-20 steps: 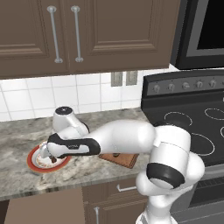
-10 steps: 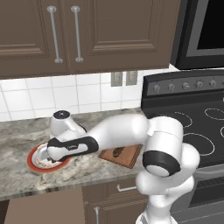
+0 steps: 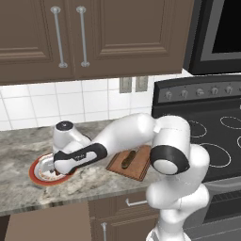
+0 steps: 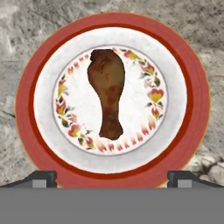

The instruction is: Pick up the knife from the drawer and place it on the cutting board. Then place the meat from the plate to the cutting board.

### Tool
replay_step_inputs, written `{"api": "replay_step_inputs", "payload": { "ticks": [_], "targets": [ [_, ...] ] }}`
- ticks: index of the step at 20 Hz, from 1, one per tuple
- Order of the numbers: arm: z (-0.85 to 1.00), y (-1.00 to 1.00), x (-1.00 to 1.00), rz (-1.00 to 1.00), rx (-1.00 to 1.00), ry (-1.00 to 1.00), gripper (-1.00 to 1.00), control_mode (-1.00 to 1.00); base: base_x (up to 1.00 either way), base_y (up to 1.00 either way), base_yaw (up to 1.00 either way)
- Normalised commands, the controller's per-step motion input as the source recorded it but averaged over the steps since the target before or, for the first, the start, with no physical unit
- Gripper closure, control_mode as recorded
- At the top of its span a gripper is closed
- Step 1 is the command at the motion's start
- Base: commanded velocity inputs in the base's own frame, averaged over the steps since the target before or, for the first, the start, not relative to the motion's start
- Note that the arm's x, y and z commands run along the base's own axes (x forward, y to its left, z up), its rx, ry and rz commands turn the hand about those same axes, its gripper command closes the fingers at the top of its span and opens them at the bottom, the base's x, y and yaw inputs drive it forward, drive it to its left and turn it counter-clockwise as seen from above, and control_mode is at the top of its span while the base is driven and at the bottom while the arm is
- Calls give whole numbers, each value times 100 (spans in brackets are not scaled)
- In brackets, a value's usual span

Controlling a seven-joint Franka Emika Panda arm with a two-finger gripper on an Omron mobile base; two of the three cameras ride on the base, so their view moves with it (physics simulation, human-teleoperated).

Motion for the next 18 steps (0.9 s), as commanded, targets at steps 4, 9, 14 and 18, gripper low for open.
{"api": "replay_step_inputs", "payload": {
  "ticks": [4,9,14,18],
  "targets": [
    [-3,17,15,-9,-3,0,-100,-100,0,0,0],
    [-2,17,11,-9,-2,0,-100,-100,0,0,0],
    [0,12,16,-5,-2,0,-100,-100,0,0,0],
    [0,0,18,0,-1,2,-100,-100,0,0,0]
  ]
}}
